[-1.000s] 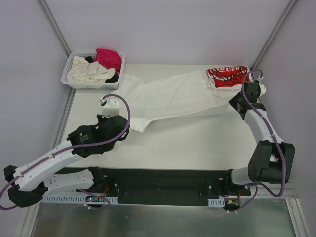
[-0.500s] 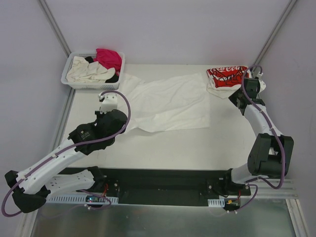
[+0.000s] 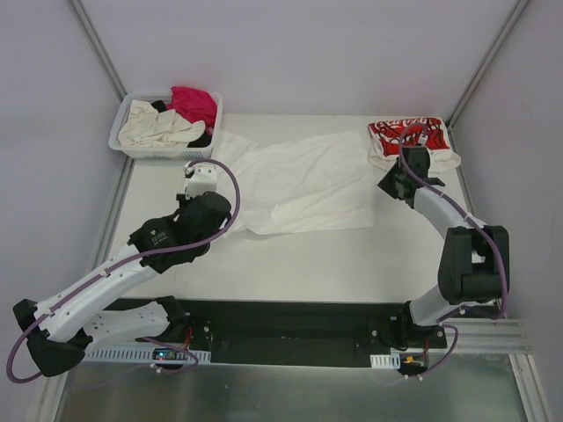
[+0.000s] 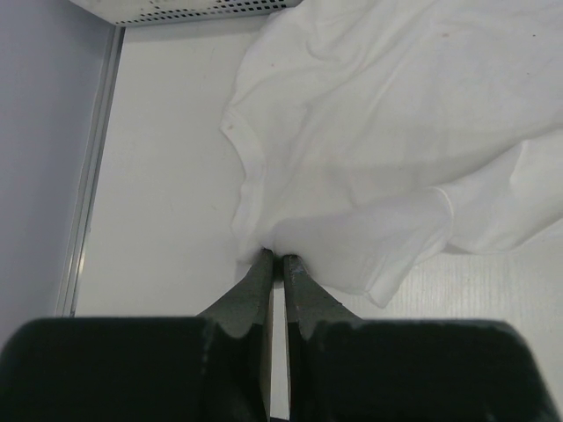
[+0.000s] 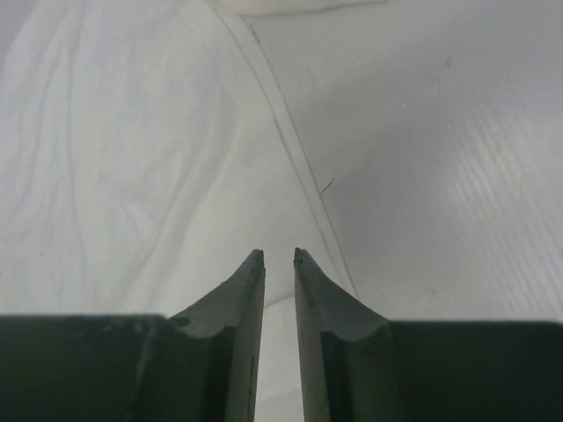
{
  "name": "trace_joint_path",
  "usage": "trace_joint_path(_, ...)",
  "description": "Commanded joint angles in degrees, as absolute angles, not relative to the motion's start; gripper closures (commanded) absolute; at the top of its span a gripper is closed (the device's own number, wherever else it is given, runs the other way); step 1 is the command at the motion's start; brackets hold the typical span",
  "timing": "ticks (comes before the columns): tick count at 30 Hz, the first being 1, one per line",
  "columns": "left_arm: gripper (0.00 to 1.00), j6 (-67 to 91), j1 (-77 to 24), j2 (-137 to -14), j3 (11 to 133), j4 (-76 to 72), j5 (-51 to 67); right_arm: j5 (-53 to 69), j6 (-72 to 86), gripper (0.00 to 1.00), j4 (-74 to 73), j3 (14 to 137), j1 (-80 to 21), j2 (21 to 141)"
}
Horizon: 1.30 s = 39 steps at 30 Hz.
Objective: Fold and stack the t-shirts
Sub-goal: Fold the flattened tshirt in 1/3 of the way
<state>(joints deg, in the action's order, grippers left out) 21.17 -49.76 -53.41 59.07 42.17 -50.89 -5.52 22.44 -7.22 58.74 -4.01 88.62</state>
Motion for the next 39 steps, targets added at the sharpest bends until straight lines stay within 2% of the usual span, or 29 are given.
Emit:
trace_joint_path(1, 1.00, 20.2, -49.0, -52.7, 58.4, 40.8, -50.6, -4.1, 22.7, 0.76, -6.2, 57.5, -6.8, 88.9)
trace_joint_path(8, 1.00, 20.0, -49.0, -52.5, 58.5, 40.8, -50.3, -3.6, 23.2, 0.71, -5.4, 55.1, -8.3, 90.0)
trace_joint_path(24, 1.00, 19.7, -48.9, -51.5, 58.8, 40.9, -49.8, -3.7, 26.2, 0.71, -2.7, 53.9, -11.1, 93.7)
trace_joint_path(39, 1.00, 19.4, -48.9, -50.9, 58.4, 40.9, -49.2, -7.1, 25.6, 0.72, -3.0, 50.9, -11.0, 91.6)
